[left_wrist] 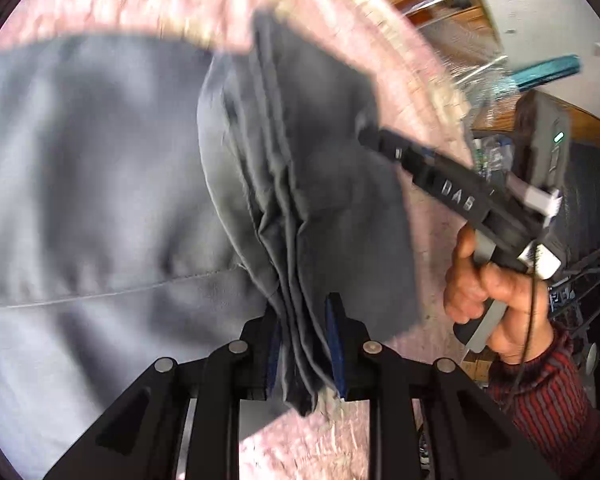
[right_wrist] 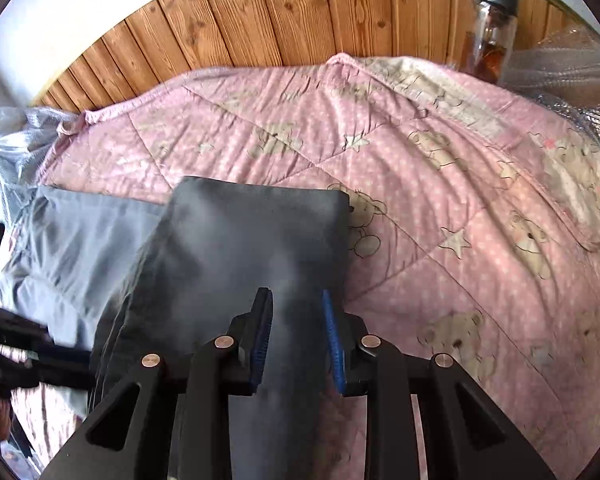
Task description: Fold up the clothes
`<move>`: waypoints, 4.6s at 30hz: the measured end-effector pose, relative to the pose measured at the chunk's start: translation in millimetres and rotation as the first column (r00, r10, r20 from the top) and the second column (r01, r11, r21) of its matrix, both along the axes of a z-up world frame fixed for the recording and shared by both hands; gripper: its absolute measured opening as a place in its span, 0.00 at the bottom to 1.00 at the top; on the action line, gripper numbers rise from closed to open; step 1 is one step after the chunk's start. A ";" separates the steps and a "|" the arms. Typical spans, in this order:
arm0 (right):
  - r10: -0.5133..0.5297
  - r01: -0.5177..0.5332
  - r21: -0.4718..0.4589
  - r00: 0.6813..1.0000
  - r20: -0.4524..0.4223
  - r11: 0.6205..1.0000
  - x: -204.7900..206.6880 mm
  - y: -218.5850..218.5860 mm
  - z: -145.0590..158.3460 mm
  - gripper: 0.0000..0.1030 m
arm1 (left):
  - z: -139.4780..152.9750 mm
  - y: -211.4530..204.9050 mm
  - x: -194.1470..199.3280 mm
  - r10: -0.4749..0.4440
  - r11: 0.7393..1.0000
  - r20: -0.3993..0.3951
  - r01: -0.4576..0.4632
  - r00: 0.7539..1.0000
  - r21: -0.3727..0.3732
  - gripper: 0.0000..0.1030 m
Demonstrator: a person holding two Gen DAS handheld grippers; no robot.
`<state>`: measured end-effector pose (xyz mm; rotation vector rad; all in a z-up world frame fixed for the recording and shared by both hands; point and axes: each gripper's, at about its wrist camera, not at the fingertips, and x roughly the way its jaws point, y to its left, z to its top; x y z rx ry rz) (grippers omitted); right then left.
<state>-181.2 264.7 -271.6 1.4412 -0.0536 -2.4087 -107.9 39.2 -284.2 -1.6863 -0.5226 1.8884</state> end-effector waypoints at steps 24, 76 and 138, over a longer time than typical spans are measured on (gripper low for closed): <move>-0.015 0.015 0.142 1.000 0.000 0.990 88.0 -37.3 -50.9 0.31 | 28.7 61.9 -101.7 -0.013 0.994 0.026 0.015 1.000 -0.104 0.58; 0.169 -0.175 0.113 0.984 0.061 0.978 107.3 -287.0 -117.9 0.31 | -43.2 -204.0 35.0 0.137 0.987 0.073 -0.142 0.988 0.069 0.27; 0.571 -0.609 0.094 0.779 0.259 0.788 -5.4 -741.9 22.8 0.57 | 88.1 -567.1 209.8 0.688 0.687 -0.449 -0.711 0.570 0.151 0.16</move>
